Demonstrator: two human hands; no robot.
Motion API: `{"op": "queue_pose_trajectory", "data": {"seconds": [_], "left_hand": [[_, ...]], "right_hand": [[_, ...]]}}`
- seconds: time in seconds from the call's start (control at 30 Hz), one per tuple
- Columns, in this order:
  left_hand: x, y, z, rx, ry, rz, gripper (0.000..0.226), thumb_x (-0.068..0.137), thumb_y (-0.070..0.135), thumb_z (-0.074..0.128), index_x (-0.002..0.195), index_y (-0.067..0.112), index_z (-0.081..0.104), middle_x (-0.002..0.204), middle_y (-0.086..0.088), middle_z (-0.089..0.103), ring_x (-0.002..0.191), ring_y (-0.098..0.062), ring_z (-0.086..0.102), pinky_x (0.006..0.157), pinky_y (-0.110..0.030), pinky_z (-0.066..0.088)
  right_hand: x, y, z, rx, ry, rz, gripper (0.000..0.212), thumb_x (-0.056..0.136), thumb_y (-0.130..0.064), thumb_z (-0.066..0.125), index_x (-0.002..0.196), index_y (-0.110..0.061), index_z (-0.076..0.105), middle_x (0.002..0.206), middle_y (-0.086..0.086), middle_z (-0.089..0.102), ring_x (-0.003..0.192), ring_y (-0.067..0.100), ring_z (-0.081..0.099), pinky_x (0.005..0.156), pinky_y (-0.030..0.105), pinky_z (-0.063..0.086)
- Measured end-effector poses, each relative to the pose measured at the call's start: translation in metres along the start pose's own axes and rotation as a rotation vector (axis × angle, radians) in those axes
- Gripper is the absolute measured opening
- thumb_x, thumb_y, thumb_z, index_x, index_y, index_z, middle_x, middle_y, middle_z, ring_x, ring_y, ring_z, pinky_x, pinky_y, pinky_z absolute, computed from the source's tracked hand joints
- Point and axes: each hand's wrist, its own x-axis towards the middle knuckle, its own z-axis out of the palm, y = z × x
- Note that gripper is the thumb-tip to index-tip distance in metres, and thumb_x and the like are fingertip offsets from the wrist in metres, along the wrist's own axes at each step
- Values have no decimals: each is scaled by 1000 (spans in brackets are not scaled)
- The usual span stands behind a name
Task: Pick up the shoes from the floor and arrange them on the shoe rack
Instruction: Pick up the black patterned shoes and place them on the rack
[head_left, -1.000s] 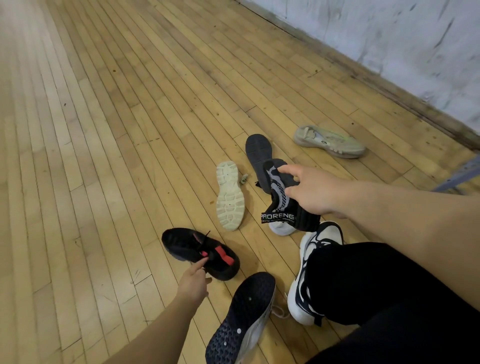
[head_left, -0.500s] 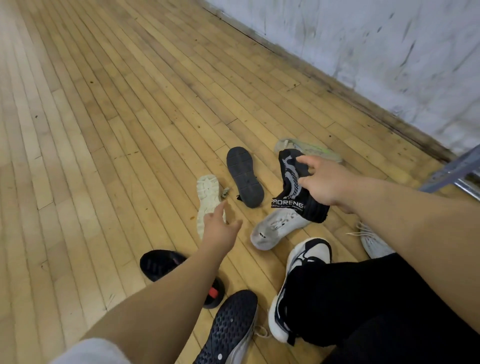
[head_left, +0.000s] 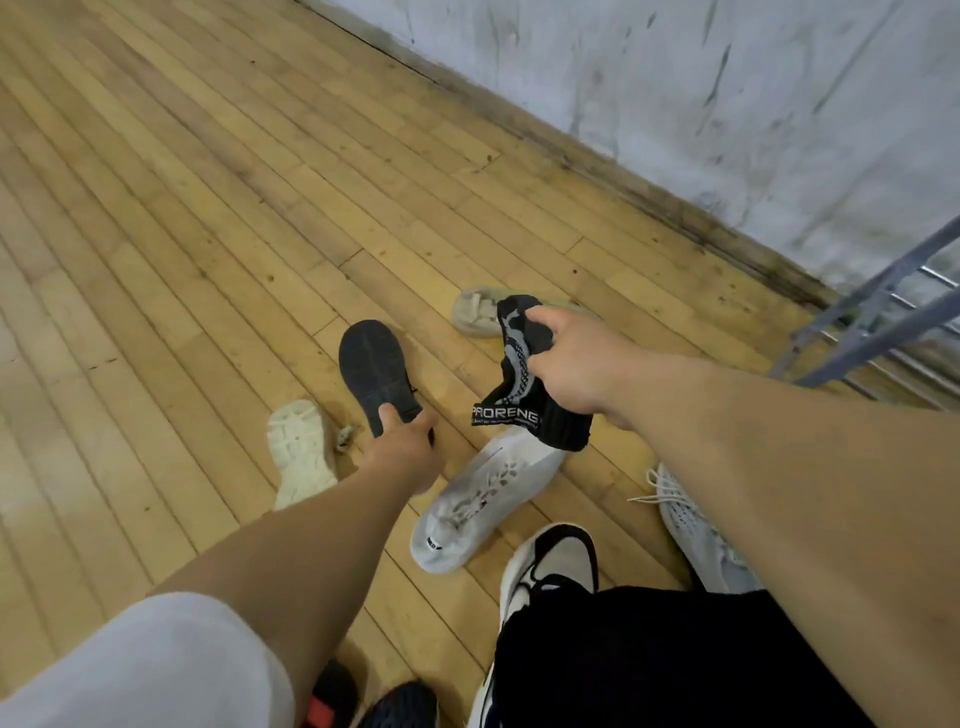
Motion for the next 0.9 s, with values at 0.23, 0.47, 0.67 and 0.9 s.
{"op": "queue_pose_trajectory", "data": {"seconds": [0.23, 0.47, 0.67, 0.9], "left_hand": [[-41, -30, -2, -614, 320, -92, 45, 89, 35, 72, 104, 25, 32, 107, -5, 51, 80, -27, 61, 65, -44, 57], [-65, -41, -11, -1185, 259, -217, 46, 96, 24, 66, 127, 30, 33, 123, -7, 52, 101, -27, 65, 83, -44, 62], [-103, 6, -74, -979, 237, -71, 73, 93, 55, 62, 156, 37, 28, 162, -9, 26, 131, -29, 47, 105, -44, 44], [-238, 144, -182, -1255, 13, 569, 36, 103, 45, 53, 139, 51, 51, 127, 8, 62, 108, -20, 67, 92, -41, 58]], "right_hand": [[-1, -15, 0, -78, -14, -12, 63, 103, -6, 46, 160, -26, 29, 149, 12, 49, 104, 21, 50, 80, 28, 51], [-19, -31, 9, -10, -51, -19, 67, 103, -6, 48, 162, -28, 26, 155, 10, 45, 130, 26, 53, 96, 28, 47], [-48, -26, -16, 312, 63, 44, 63, 99, -9, 57, 154, -35, 41, 143, 11, 55, 118, 30, 62, 96, 43, 56], [-154, -14, -140, 634, 271, -103, 44, 103, -10, 56, 142, -29, 56, 124, 13, 69, 105, 27, 70, 82, 36, 58]]}}
